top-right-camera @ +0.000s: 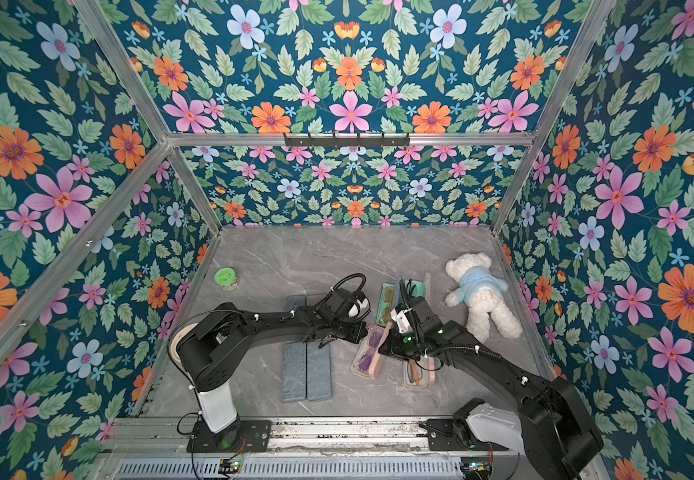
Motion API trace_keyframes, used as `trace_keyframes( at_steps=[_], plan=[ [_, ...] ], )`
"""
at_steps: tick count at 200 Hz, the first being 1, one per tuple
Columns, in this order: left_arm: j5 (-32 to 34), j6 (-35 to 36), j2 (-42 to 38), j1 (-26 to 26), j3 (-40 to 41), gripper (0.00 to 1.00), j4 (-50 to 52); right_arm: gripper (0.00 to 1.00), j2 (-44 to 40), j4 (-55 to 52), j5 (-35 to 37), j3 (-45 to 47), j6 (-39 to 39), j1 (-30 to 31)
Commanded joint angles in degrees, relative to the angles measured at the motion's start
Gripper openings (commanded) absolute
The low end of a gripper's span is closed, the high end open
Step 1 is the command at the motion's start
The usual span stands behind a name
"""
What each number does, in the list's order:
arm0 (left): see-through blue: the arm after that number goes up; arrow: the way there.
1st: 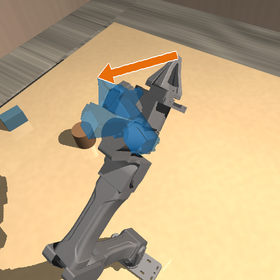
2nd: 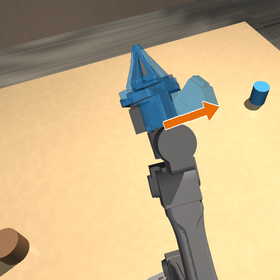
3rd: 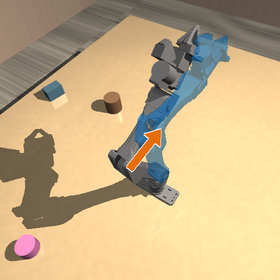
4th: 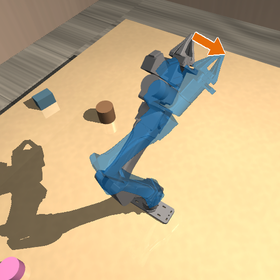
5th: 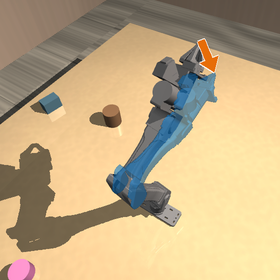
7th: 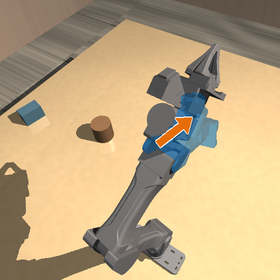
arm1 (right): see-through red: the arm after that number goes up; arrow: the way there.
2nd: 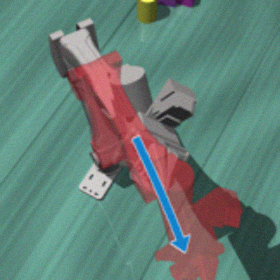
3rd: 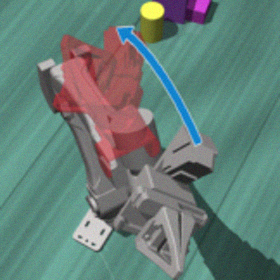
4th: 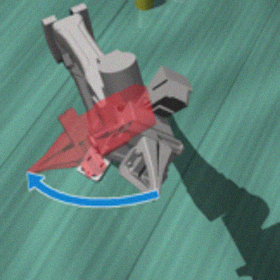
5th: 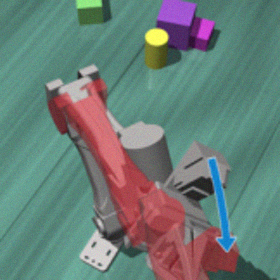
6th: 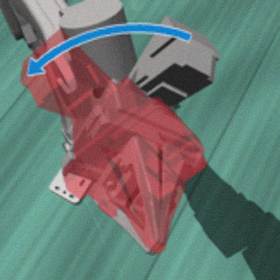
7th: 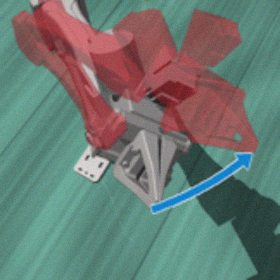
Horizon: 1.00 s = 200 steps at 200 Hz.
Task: Close the glasses case
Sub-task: Close the glasses case at the center of the board.
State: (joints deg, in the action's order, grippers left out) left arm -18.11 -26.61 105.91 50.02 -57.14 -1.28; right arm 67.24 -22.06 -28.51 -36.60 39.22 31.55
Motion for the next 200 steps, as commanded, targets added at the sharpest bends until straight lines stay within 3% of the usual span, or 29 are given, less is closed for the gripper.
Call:
trace_keyframes(
  at_steps=[1,200],
  plan=[
    [-0.22,0.77,0.05,0.08,-0.15,0.09,-0.48,0.17,0.43,0.18,1.0,-0.26,0.19,0.03],
    [-0.53,0.95,0.42,0.08,-0.34,0.07,-0.48,0.19,2.55,1.12,0.48,-1.17,-0.04,0.14]
  ],
)
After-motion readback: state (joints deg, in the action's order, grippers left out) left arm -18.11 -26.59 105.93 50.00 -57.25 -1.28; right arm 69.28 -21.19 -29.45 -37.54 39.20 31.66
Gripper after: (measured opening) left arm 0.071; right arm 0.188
